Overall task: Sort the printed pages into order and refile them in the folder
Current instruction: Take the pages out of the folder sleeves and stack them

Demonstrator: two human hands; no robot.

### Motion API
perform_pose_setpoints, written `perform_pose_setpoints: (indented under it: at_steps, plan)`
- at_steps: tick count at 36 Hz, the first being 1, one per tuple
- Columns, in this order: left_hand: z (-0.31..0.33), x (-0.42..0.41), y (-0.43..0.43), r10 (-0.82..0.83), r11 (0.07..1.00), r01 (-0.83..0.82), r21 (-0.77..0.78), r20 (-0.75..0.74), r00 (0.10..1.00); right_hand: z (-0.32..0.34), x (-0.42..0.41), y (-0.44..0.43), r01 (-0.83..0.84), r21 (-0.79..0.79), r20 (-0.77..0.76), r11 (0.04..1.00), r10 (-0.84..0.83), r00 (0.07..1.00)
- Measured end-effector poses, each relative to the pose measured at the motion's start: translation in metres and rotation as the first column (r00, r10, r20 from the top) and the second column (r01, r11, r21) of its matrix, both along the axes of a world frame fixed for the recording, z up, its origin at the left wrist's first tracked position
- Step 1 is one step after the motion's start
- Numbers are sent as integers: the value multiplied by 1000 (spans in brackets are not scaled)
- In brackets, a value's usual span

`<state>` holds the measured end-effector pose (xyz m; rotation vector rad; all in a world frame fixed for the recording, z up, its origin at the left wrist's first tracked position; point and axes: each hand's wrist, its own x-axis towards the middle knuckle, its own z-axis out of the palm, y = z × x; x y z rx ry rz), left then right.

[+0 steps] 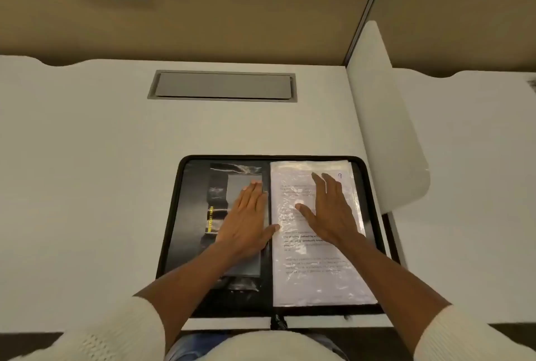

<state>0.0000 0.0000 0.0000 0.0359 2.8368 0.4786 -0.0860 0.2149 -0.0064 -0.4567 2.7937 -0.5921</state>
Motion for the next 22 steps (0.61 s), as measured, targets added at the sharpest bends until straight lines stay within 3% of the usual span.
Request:
perform_pose_setpoints:
  at_steps: [4,13,22]
  plan:
    - [-11,-5,10,-33,999,33,41,0,999,-9,-14,16,-7,38,10,999,7,1000]
    - [-27,-10,23,33,998,-30,56,-57,998,-22,-75,30,-8,131,-165,991,30,986]
    - [-23,-11,29,84,995,-84,60,4,996,-21,-119,33,-9,46,-209,999,18,978]
